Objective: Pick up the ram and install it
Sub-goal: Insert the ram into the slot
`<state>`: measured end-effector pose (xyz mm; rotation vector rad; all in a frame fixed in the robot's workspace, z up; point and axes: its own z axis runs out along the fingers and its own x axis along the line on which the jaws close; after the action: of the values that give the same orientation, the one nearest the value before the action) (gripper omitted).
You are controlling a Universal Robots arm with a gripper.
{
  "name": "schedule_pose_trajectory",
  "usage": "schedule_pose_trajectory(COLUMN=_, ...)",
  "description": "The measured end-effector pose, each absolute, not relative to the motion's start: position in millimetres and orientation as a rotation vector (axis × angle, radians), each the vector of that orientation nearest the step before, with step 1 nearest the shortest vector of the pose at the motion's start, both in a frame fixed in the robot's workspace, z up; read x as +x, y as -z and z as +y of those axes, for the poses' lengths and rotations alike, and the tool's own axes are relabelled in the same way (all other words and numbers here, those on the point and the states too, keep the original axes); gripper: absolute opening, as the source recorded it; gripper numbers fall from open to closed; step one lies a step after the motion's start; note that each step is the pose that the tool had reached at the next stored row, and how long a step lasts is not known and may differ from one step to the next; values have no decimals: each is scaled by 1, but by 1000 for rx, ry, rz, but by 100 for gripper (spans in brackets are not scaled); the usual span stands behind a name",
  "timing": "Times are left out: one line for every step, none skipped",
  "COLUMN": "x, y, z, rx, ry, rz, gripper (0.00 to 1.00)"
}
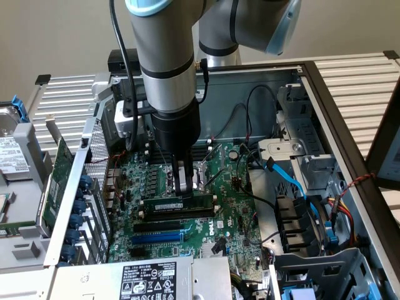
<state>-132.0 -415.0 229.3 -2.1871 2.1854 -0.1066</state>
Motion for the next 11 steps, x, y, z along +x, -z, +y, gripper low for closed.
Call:
schedule_pose_trajectory(x=-132, y=-229, z=-415, rx=-2187, ry=107, rz=2185, gripper=14)
schedule_pose_trajectory(x=-132, y=-229, z=-415, rx=-2187, ry=107, rz=2185, gripper=14)
schedule_pose_trajectory(x=-132, y=-229, z=-415, rx=-2187, ry=107, rz=2185, gripper=14)
schedule_pose_trajectory(x=-132, y=-229, z=-415, rx=-2187, ry=106, rz=2185, gripper=14)
schedule_pose_trajectory(x=-132, y=-229, z=-415, rx=-2187, ry=106, rz=2185, gripper=14)
schedule_pose_trajectory(x=-132, y=-229, z=-415, rx=-2187, ry=106, rz=2185, gripper=14)
schedule_pose_trajectory(x=-132, y=-229, z=-415, rx=-2187, ry=106, rz=2185, gripper=14)
schedule_pose_trajectory(x=-132, y=-229, z=-415, rx=-2187, ry=106, rz=2185, gripper=14)
schedule_pose_trajectory(x=-132, y=-228, z=-415, rx=-2187, ry=106, rz=2185, gripper=14)
schedule_pose_trajectory(x=-132, y=-228, z=-415, rx=-2187, ry=106, rz=2185, gripper=14)
schedule_pose_trajectory(x=-132, y=-228, z=-415, rx=-2187, ry=106, rz=2185, gripper=14)
